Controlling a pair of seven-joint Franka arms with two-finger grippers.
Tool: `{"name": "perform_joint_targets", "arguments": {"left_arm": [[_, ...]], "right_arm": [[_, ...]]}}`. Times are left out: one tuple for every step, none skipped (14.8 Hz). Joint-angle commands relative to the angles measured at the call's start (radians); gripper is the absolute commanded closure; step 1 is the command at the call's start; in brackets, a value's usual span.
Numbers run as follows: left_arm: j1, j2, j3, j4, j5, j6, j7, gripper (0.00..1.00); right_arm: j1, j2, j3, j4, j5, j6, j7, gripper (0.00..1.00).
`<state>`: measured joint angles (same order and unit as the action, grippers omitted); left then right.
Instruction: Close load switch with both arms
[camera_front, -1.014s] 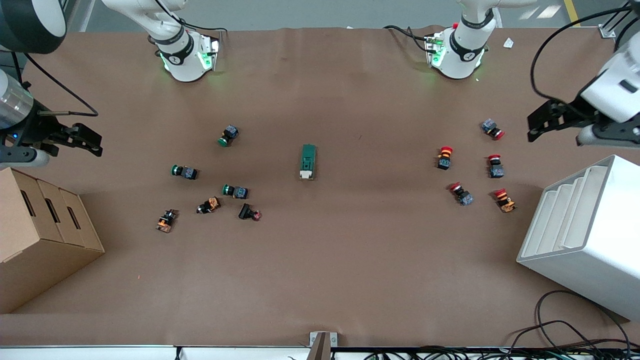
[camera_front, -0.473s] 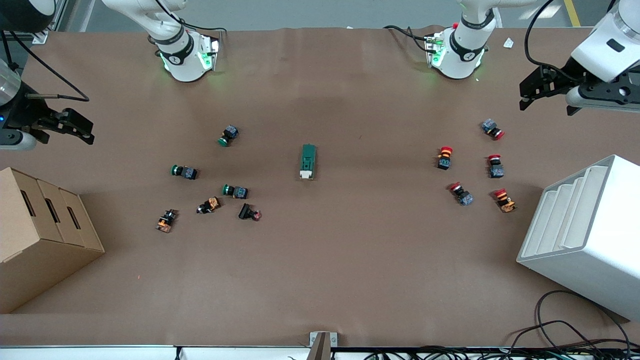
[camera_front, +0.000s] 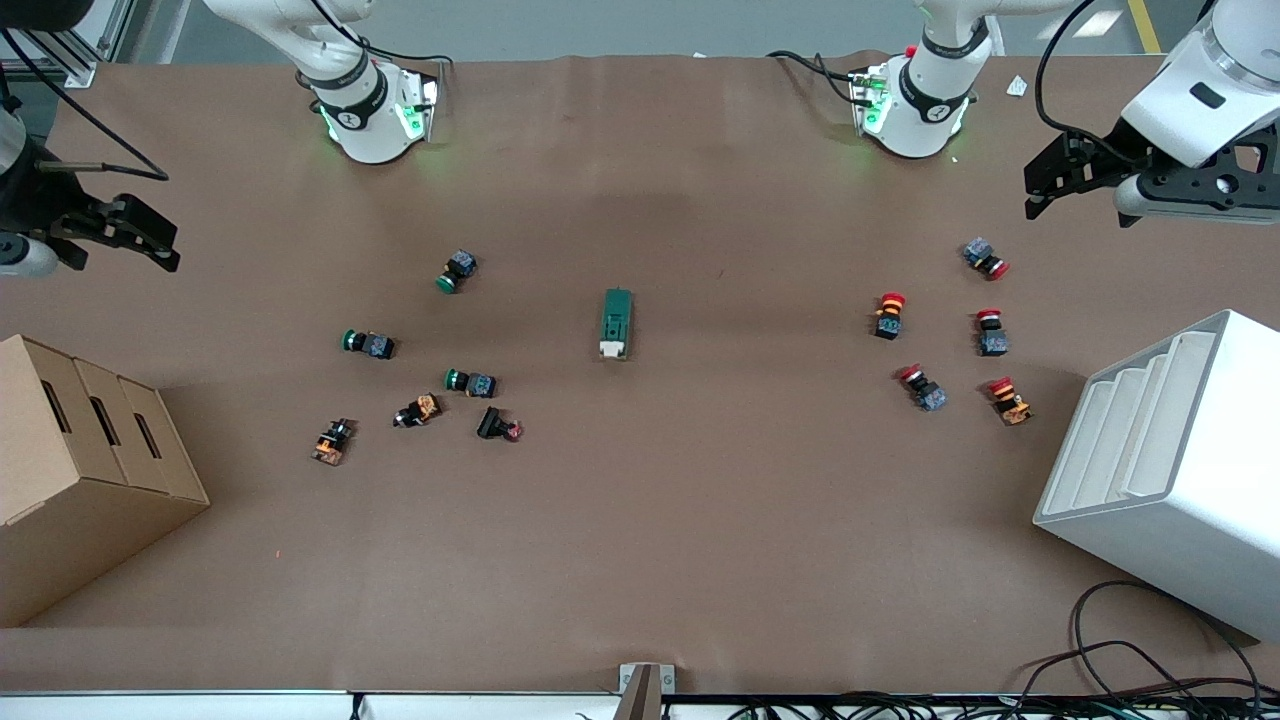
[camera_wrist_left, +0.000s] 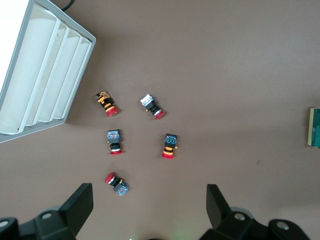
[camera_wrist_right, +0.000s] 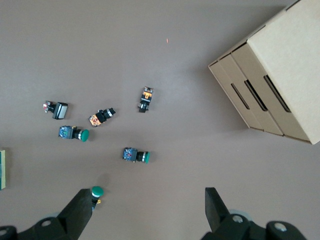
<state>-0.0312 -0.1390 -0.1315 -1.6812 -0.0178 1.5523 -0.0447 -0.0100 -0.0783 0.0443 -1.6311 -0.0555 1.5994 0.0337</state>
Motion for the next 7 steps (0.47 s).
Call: {"name": "perform_joint_targets", "arguments": {"left_arm": [[0.004, -0.014, -0.002, -0.006, -0.010, -0.009, -0.012, 0.00], [0.004, -0.014, 0.000, -0.006, -0.010, -0.009, -0.011, 0.00], [0.004, -0.014, -0.002, -0.006, -0.008, -0.009, -0.011, 0.00], [0.004, -0.014, -0.002, -0.006, -0.007, -0.009, -0.011, 0.00], [0.004, -0.014, -0.002, -0.006, -0.007, -0.009, -0.011, 0.00], [0.004, -0.014, -0.002, -0.005, -0.007, -0.009, -0.011, 0.00], [0.004, -0.013, -0.002, -0.005, -0.007, -0.009, -0.011, 0.00]], "right_arm": [[-0.005, 0.005, 0.011, 0.062, -0.006, -0.061, 0.003, 0.00], [-0.004, 0.008, 0.011, 0.063, -0.006, -0.061, 0.008, 0.00], [-0.002, 0.008, 0.011, 0.063, -0.006, -0.061, 0.008, 0.00], [-0.004, 0.012, 0.011, 0.065, -0.004, -0.055, 0.008, 0.00], [-0.002, 0.012, 0.011, 0.066, -0.004, -0.055, 0.008, 0.00], [-0.004, 0.012, 0.011, 0.066, -0.004, -0.053, 0.008, 0.00], [-0.005, 0.014, 0.011, 0.065, -0.004, -0.058, 0.008, 0.00]]}}
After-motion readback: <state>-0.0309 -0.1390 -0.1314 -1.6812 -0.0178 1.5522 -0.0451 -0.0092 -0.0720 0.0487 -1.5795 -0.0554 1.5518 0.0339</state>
